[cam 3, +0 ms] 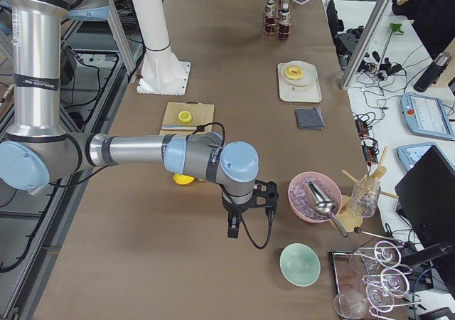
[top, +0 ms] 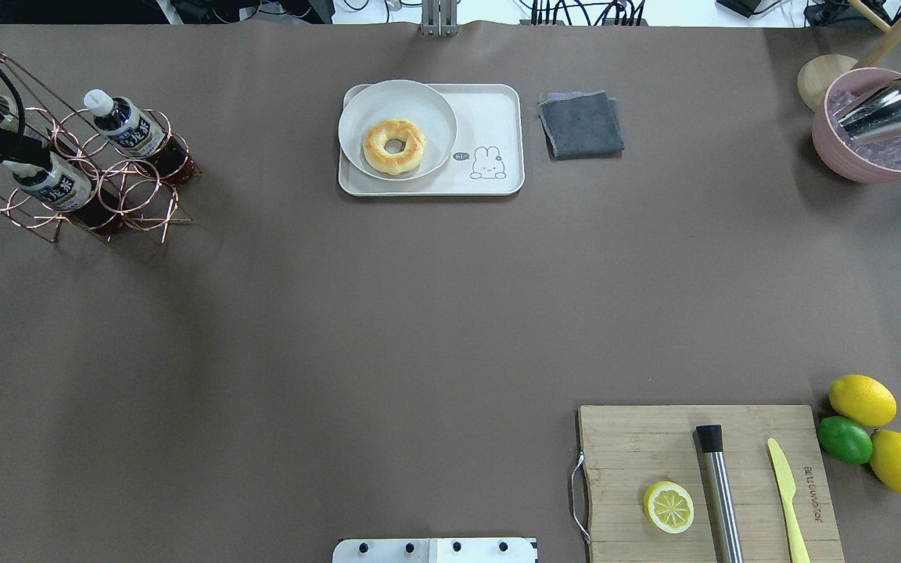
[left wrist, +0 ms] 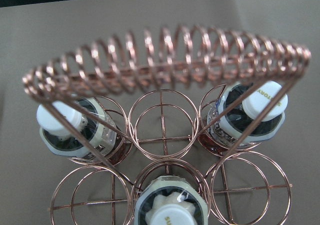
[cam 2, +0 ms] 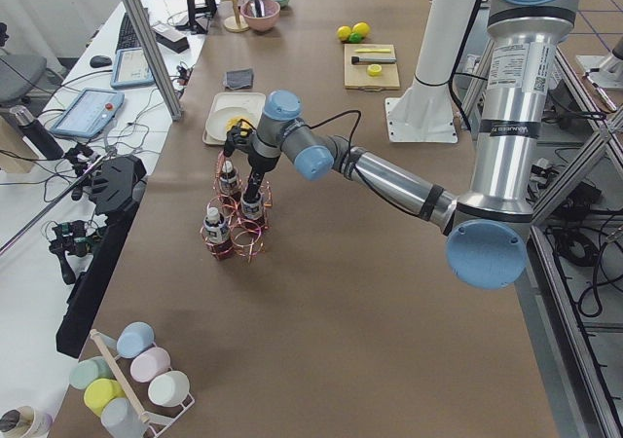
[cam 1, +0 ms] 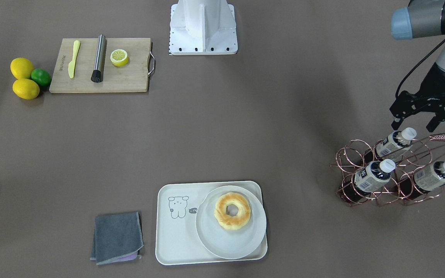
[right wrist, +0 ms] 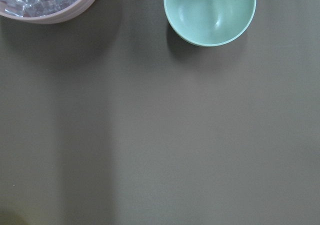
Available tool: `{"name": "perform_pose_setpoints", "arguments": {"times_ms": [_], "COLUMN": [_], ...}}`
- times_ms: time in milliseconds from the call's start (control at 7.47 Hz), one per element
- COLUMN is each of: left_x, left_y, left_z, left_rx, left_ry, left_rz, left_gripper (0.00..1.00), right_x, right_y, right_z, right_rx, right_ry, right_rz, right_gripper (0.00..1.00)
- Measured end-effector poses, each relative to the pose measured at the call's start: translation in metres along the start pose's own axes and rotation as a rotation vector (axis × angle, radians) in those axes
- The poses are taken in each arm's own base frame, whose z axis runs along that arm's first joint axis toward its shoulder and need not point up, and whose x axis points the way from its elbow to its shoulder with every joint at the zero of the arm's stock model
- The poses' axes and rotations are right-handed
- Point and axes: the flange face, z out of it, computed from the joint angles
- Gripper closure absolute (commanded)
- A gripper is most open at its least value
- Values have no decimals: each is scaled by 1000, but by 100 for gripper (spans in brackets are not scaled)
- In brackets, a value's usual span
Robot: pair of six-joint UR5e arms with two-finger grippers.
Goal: Place tea on tray
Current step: 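Move the left gripper over the copper rack and lower onto a tea bottle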
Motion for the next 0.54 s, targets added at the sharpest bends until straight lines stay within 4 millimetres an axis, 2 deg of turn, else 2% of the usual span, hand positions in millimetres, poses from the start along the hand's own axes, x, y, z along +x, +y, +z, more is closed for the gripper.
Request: {"name": "perform_pose_setpoints", "arguments": {"times_ms": [268,402,536], "left_x": [0,-1,-1], "left_y": [3,3,3], "left_z": [11,12,13], "left_rx": [-5,-5,-6], "left_ry": [6,7,8], "left_rz": [9,11,12], "left_gripper": [13,30,68], "right_x": [0,1,1], "right_y": [0,0,0], "right_z": [1,1,1], "right_rx": [-2,-2,-1], "right_ry": [0,0,0], "right_rz": [1,1,2], "right_gripper": [0,0,0]}}
